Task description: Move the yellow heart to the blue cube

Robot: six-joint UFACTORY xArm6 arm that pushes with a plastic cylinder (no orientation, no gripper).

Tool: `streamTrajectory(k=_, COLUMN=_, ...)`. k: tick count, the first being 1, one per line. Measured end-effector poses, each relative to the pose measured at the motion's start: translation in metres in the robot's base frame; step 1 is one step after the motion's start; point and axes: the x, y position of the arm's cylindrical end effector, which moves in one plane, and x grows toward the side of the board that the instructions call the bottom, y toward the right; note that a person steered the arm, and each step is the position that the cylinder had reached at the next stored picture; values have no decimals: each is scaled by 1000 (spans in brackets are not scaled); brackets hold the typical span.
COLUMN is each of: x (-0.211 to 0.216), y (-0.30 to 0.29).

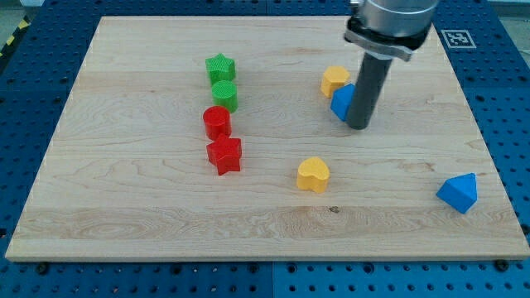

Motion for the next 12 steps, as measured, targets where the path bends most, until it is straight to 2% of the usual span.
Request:
streamTrajectory(k=2, x=0, y=-37)
streamTrajectory(k=4, x=0, y=-37)
streamTrajectory(k=5, x=18, y=-29)
streamTrajectory(k=7, x=115, y=-11)
streamTrajectory(k=8, x=152, y=-38)
streamTrajectory(k=9, x=153, y=-112)
streamTrajectory(k=12, x=104, y=-95)
